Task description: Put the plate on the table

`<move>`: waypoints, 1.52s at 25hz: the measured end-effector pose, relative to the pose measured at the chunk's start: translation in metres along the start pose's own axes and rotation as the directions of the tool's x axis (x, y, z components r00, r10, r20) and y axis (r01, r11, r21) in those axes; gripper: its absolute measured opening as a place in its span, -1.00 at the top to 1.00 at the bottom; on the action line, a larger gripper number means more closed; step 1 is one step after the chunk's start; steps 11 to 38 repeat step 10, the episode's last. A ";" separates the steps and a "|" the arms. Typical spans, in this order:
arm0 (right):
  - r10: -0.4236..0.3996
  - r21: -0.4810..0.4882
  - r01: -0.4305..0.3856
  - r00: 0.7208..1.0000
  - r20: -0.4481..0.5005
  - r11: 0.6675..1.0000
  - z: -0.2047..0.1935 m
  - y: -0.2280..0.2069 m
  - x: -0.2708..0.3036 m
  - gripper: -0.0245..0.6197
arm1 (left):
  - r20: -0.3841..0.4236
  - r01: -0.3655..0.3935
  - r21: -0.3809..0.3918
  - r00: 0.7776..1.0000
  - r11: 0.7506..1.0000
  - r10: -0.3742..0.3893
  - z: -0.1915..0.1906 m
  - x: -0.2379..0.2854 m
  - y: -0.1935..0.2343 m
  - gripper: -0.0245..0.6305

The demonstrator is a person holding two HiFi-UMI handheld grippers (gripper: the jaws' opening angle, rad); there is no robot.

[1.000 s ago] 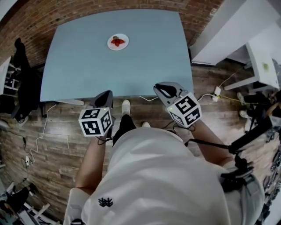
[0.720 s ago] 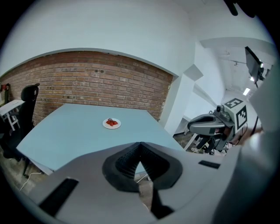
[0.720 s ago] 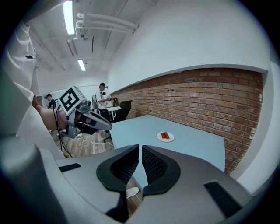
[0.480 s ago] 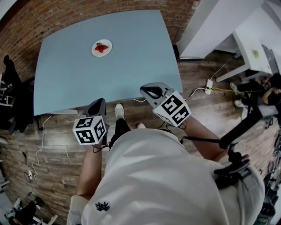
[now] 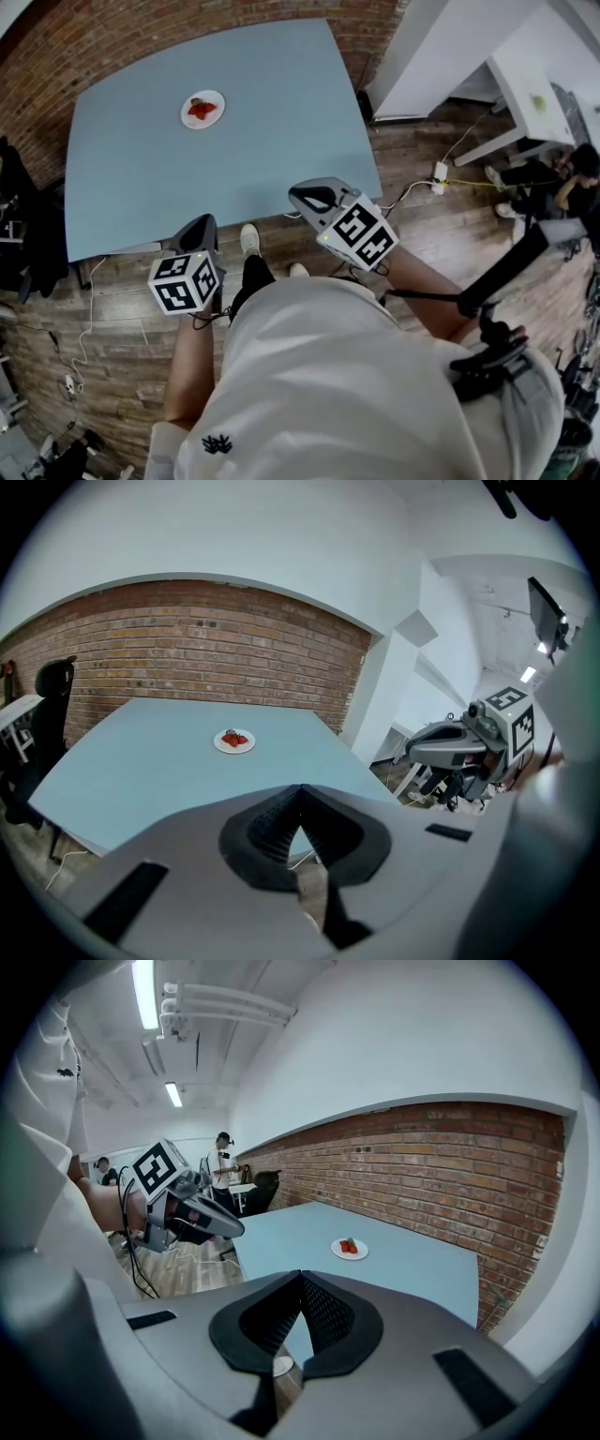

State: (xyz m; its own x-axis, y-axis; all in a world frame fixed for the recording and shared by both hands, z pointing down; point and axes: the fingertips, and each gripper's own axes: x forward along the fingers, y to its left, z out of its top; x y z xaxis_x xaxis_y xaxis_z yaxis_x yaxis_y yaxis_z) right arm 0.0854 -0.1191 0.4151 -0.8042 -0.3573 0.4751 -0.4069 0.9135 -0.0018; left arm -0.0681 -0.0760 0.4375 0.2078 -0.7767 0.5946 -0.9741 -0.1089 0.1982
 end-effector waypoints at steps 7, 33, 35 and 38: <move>0.000 0.020 0.000 1.000 -0.011 1.000 0.000 -0.013 0.016 0.90 | -0.027 0.005 0.003 1.000 1.000 -0.005 0.008 0.016 0.010 0.92; 0.009 0.026 -0.008 1.000 -0.017 1.000 0.001 -0.020 0.027 0.90 | -0.039 -0.001 0.000 0.999 1.000 0.001 0.012 0.025 0.019 0.92; 0.009 0.026 -0.008 1.000 -0.017 1.000 0.001 -0.020 0.027 0.90 | -0.039 -0.001 0.000 0.999 1.000 0.001 0.012 0.025 0.019 0.92; 0.009 0.026 -0.008 1.000 -0.017 1.000 0.001 -0.020 0.027 0.90 | -0.039 -0.001 0.000 0.999 1.000 0.001 0.012 0.025 0.019 0.92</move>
